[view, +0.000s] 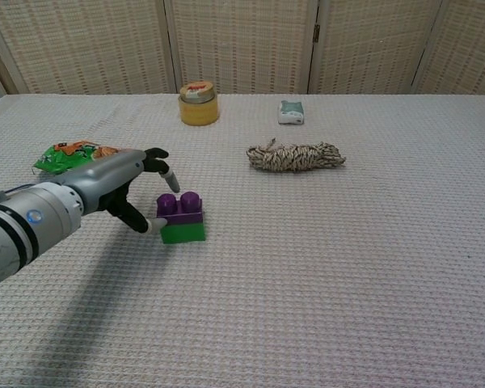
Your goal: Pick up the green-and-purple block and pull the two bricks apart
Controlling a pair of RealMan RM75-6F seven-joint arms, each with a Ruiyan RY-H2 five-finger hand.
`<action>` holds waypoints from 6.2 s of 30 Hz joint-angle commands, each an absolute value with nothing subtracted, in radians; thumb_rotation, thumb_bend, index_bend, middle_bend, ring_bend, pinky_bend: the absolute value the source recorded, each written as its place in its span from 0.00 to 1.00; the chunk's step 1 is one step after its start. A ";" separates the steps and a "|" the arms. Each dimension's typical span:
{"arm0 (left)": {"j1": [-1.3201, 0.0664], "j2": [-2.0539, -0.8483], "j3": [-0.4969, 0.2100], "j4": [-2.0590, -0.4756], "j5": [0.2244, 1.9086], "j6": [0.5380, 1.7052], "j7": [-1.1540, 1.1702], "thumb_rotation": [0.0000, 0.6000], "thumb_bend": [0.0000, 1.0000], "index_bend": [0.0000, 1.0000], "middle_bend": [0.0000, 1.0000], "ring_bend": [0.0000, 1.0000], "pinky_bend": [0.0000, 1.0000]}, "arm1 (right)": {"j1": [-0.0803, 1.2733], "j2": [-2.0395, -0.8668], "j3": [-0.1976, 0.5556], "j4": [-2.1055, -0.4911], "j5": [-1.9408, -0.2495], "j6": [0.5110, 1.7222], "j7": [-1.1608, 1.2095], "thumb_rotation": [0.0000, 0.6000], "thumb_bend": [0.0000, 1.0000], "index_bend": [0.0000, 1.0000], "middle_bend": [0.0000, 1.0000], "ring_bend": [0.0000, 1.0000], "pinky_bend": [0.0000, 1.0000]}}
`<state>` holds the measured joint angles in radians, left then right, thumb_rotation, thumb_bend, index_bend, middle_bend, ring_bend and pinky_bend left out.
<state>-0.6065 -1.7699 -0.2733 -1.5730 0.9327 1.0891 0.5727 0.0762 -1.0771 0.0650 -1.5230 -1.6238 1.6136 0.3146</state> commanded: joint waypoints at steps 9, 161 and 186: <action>-0.623 -1.784 -0.256 -1.564 0.926 1.107 0.538 1.00 0.39 0.39 0.00 0.00 0.00 | 0.080 -1.078 0.065 -1.524 -1.621 1.606 0.308 1.00 0.40 0.01 0.00 0.00 0.00; -0.592 -1.767 -0.356 -1.865 1.015 1.276 0.126 1.00 0.74 0.76 0.19 0.00 0.00 | 0.940 -1.715 -0.069 -0.963 -1.640 0.986 1.796 1.00 0.40 0.89 0.18 0.08 0.00; -0.544 -1.780 -0.171 -1.511 1.178 1.196 0.027 1.00 0.73 0.76 0.20 0.00 0.00 | 0.786 -1.338 -0.054 -1.378 -1.294 0.824 0.609 1.00 0.40 0.89 0.18 0.08 0.00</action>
